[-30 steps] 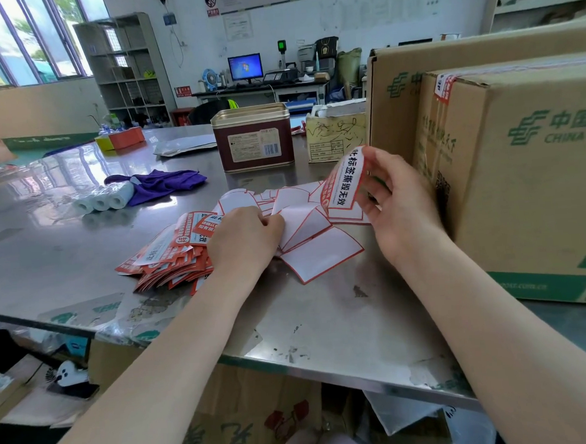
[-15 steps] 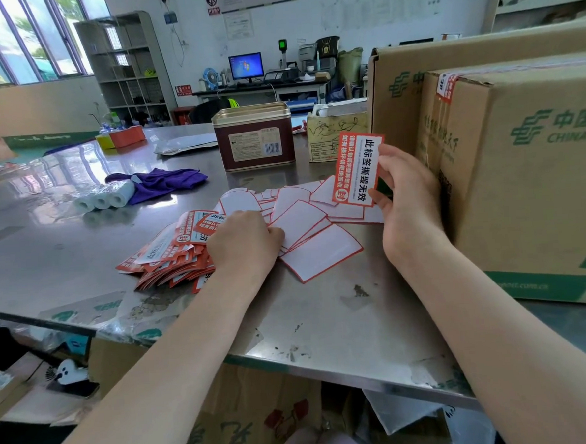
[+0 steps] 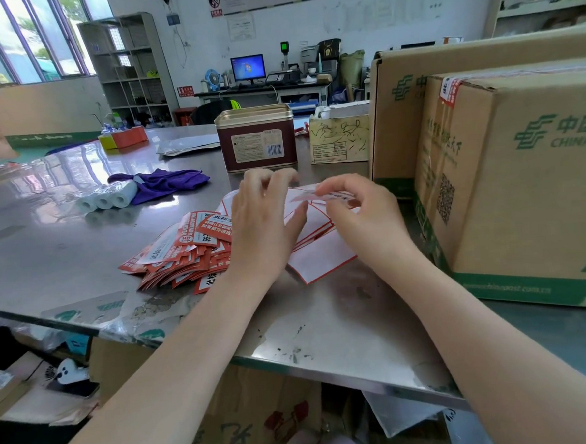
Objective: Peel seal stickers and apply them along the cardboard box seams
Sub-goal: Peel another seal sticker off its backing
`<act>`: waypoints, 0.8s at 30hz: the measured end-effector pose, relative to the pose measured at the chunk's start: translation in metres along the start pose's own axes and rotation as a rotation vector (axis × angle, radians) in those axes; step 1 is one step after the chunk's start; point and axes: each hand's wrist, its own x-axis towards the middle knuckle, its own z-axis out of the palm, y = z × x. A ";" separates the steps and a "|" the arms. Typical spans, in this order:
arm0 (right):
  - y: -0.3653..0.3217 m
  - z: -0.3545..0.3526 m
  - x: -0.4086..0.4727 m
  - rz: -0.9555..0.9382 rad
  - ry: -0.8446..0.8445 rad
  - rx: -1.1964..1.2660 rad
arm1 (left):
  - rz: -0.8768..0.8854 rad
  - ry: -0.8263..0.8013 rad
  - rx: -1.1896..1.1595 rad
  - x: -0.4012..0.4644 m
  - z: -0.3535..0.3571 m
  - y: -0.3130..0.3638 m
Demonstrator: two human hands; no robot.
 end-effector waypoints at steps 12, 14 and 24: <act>0.001 -0.002 0.003 0.043 0.124 0.143 | -0.034 0.124 -0.028 0.001 0.004 0.000; 0.006 -0.004 0.007 0.118 0.186 0.172 | -0.103 0.146 -0.081 0.002 0.003 -0.004; 0.016 0.000 0.009 0.187 0.148 0.106 | -0.223 0.084 -0.090 0.003 0.008 -0.010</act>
